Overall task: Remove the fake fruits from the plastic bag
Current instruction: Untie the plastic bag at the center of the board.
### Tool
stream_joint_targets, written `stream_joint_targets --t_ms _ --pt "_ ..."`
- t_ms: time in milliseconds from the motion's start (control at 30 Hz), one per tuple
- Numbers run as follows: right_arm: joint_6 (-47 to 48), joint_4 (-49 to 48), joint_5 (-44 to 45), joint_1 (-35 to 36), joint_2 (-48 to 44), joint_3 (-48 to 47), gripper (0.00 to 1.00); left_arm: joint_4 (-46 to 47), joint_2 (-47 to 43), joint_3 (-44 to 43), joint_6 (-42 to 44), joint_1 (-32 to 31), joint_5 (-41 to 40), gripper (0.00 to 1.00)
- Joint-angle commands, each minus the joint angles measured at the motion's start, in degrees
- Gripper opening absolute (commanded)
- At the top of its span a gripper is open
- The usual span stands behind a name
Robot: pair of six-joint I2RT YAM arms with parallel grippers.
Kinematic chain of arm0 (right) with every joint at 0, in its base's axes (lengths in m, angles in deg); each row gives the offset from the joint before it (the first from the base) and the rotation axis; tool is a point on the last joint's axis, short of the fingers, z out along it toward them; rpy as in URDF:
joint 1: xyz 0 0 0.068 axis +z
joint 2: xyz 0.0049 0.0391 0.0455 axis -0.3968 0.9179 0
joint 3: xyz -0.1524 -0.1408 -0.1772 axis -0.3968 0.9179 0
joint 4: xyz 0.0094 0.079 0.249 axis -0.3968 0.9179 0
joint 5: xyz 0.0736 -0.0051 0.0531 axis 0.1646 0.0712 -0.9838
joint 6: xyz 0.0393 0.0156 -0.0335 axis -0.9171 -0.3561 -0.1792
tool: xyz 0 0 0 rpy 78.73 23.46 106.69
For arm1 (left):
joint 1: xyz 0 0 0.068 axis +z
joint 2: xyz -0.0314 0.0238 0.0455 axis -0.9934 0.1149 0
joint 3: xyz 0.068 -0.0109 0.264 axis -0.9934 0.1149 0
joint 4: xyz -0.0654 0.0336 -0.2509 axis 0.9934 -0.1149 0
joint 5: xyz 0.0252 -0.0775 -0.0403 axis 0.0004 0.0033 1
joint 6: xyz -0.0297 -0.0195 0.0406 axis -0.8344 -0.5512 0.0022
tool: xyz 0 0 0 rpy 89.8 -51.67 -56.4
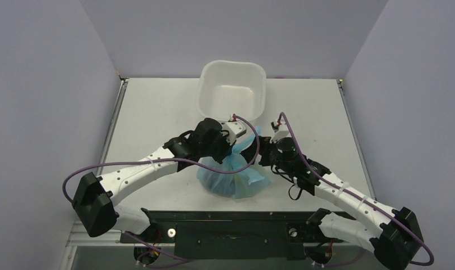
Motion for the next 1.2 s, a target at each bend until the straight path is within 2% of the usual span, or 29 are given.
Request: stream_joint_targets --t_ms 0,300,467,533,733,833,900,933,1000,1167 --pt "-3.92 -14.65 -5.70 0.39 -0.42 4.23 0.79 5.64 -2.61 0.04 -0.22 -0.28 1.96 0.00" --pt "-2.71 -23.02 -6.79 4.55 -0.85 10.13 0.78 5.58 -2.06 -0.26 -0.44 -0.27 1.33 0.00" --pt "1.48 -21.27 -0.62 9.36 -0.92 10.44 0.80 5.22 -1.33 -0.73 -0.77 -0.20 0.29 0.00" --pt "2.25 -20.10 1.39 10.55 -0.02 9.86 0.75 5.24 -1.28 -0.76 -0.83 -0.24 0.30 0.00" --pt "1.85 -19.60 9.87 11.76 -0.46 10.21 0.42 4.92 -1.24 -0.71 -0.71 -0.25 0.09 0.00" --pt "2.01 -18.67 12.08 11.70 -2.03 9.93 0.32 3.80 -0.70 -1.42 -0.42 -0.20 -0.75 0.09" --pt "1.75 -17.14 14.85 11.17 -3.38 9.80 0.18 3.41 -0.52 -1.32 -0.11 -0.19 -1.48 0.19" --pt "1.53 -16.86 15.40 10.77 -3.85 9.93 0.08 3.21 -0.42 -1.28 0.13 -0.19 -1.66 0.25" --pt "1.52 -16.66 13.36 8.95 -4.89 10.48 0.02 2.91 0.06 -1.29 0.19 -0.19 -1.66 0.32" --pt "3.05 -16.67 3.46 3.49 -6.58 11.33 0.02 2.02 2.14 -2.07 0.39 -0.19 0.30 0.38"
